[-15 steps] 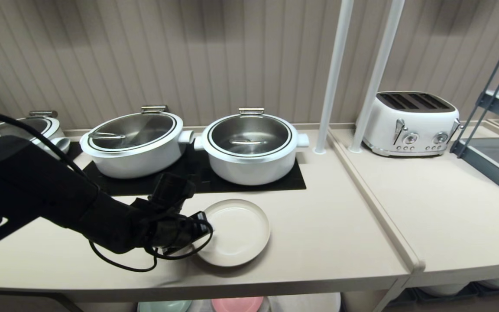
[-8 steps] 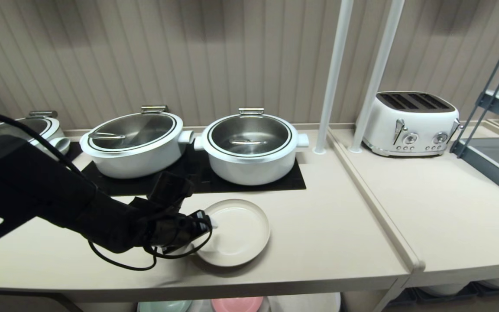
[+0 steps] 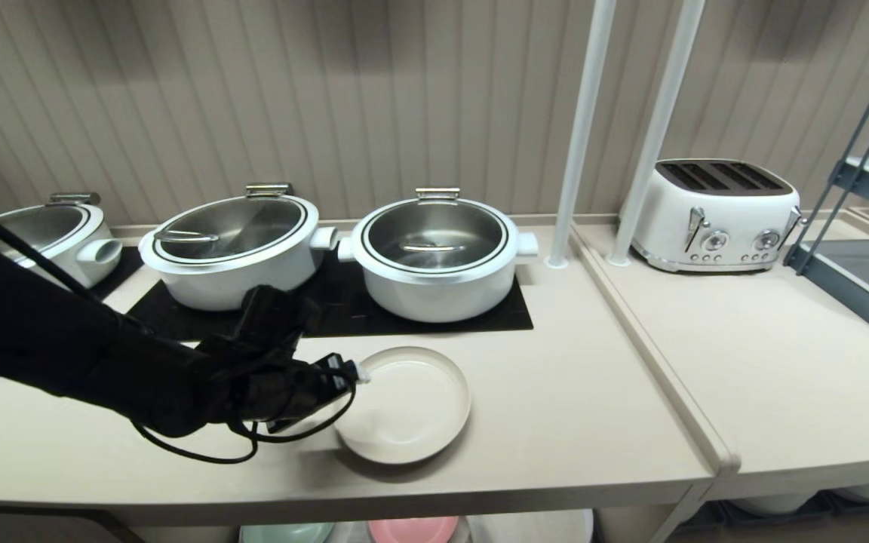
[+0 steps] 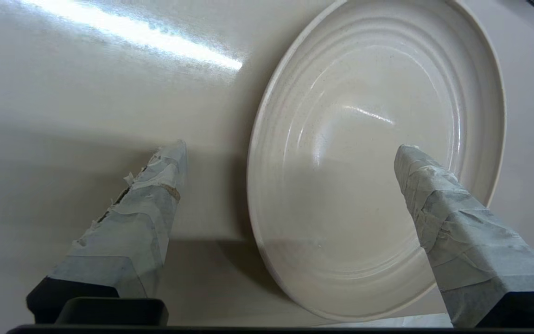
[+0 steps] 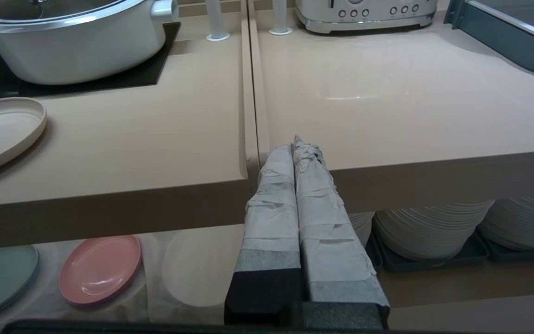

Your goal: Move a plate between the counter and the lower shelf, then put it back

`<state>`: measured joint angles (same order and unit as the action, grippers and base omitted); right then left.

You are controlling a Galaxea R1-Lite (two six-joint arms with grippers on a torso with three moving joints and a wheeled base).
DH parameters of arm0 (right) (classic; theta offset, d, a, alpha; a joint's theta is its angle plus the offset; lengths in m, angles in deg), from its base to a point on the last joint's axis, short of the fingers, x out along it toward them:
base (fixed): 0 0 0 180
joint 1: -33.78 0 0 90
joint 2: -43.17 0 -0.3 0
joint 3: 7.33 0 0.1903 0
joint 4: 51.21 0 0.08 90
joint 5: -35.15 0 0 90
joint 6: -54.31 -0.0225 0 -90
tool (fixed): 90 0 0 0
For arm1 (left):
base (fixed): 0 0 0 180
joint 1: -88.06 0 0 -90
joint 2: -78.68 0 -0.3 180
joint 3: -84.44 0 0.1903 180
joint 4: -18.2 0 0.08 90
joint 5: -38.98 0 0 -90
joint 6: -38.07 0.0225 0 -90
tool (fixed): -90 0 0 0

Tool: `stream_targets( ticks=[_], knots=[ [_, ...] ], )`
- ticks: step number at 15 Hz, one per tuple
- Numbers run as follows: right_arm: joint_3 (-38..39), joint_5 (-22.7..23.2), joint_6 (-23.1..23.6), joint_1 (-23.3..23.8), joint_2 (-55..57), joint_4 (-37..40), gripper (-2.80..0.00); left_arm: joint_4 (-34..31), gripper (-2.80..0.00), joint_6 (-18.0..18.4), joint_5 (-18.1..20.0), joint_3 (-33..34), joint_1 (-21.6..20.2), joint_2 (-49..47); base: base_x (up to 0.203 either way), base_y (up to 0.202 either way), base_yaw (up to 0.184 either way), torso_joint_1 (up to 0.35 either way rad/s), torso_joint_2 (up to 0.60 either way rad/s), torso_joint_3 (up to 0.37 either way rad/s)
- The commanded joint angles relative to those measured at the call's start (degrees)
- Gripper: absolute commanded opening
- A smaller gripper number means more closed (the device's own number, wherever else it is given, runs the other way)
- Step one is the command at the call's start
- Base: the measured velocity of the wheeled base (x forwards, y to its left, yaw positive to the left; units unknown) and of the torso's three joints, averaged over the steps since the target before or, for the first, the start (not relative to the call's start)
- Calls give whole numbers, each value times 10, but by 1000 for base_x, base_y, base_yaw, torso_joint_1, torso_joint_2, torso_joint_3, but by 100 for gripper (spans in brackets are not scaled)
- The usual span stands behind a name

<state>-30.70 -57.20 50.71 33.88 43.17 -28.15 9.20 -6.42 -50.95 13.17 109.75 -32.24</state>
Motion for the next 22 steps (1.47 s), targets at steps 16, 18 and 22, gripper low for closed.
stream_targets(
  ticks=[16, 18, 22],
  knots=[
    [0, 0, 0, 0, 0, 0, -280, 6, -280, -6, 1, 109, -8, 113, 0, 0, 0, 0, 0, 0],
    [0, 0, -1, 0, 0, 0, -280, 5, -280, -7, 1, 120, -10, 128, 0, 0, 0, 0, 0, 0],
    [0, 0, 0, 0, 0, 0, -280, 6, -280, -3, 1, 153, -31, 170, 0, 0, 0, 0, 0, 0]
  ],
)
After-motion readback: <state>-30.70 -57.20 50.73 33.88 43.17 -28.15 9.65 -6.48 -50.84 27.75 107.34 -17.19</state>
